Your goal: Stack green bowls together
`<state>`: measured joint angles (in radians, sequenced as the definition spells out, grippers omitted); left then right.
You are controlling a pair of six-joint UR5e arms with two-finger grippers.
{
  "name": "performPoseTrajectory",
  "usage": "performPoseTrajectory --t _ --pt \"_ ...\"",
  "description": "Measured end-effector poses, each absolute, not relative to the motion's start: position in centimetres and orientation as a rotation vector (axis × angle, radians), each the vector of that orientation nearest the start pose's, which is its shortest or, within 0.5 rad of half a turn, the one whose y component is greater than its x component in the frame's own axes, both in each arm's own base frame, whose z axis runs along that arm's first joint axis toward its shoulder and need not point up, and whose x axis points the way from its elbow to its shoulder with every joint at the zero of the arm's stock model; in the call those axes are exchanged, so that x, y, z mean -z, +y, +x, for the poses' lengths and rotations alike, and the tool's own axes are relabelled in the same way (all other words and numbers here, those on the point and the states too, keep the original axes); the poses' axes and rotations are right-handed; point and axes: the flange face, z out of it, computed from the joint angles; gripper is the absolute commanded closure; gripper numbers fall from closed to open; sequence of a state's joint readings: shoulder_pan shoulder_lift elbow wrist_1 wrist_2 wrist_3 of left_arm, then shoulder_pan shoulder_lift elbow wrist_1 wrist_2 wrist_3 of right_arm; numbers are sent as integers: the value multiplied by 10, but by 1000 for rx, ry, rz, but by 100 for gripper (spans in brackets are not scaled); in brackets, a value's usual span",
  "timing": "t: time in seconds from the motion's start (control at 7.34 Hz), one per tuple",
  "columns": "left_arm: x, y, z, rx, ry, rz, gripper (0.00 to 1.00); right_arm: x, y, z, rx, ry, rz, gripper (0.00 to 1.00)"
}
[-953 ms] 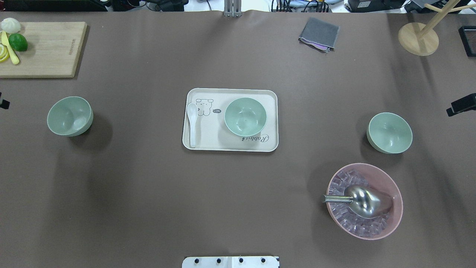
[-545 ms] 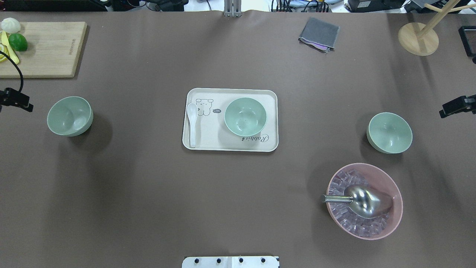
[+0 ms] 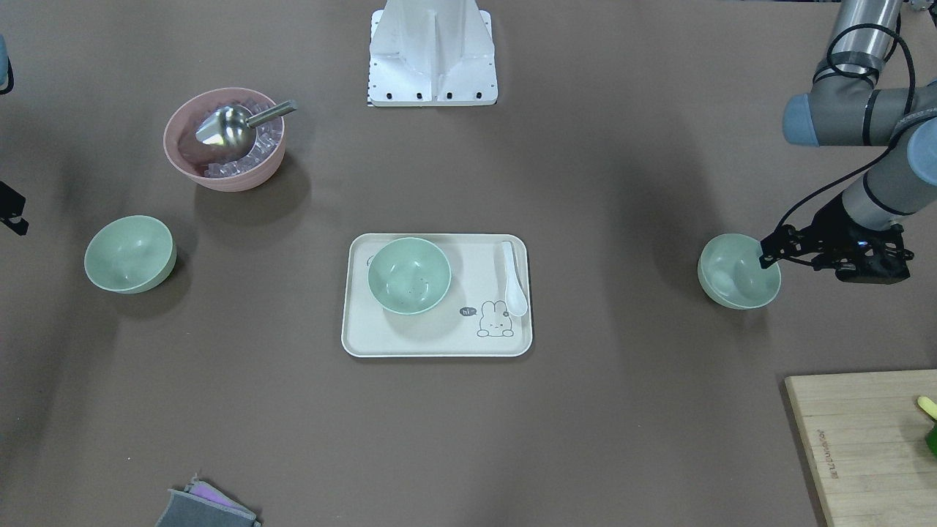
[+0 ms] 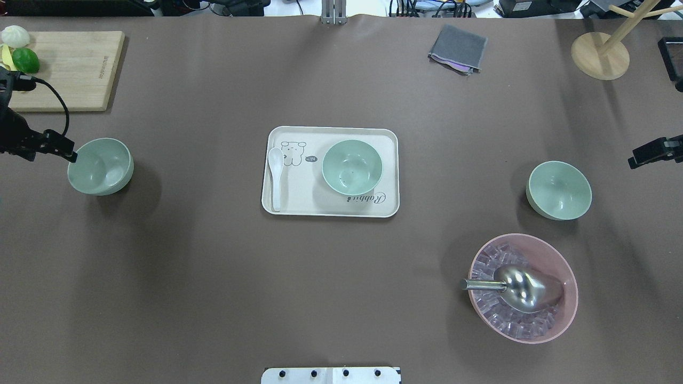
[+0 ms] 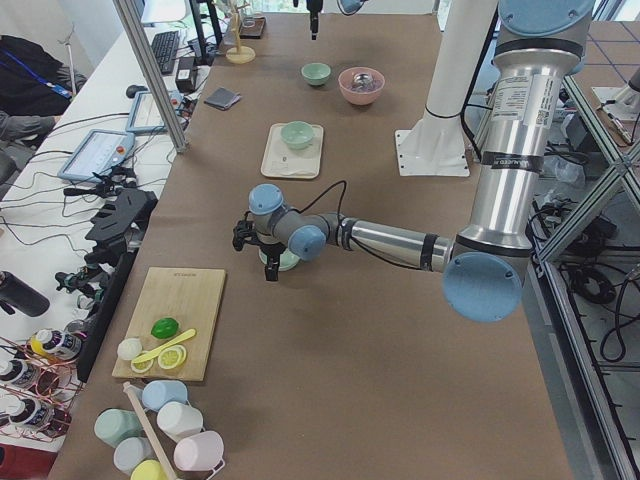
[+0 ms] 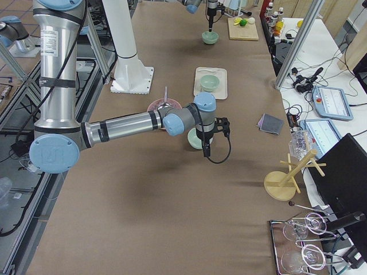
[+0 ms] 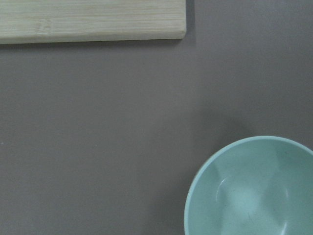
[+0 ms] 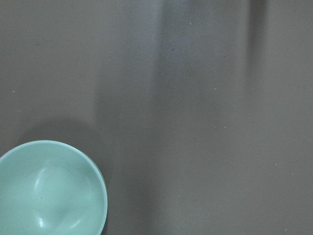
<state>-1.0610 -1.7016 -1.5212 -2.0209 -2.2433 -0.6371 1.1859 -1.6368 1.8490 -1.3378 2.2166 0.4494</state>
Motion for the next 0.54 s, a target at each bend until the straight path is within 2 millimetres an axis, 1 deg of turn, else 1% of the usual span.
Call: performPoseTrajectory --t 0.14,0.27,0.41,0.54 --pt "-579 -535 221 -72 836 86 20 -533 -472 -112 82 -754 135 0" --pt "-583 -535 222 -82 845 98 24 -532 -472 -112 83 -754 136 0" --pt "-580 -535 223 -89 857 107 31 -532 -472 -112 83 -755 137 0" --pt "-576 -535 223 -92 865 113 37 -531 -472 -112 83 -755 138 0"
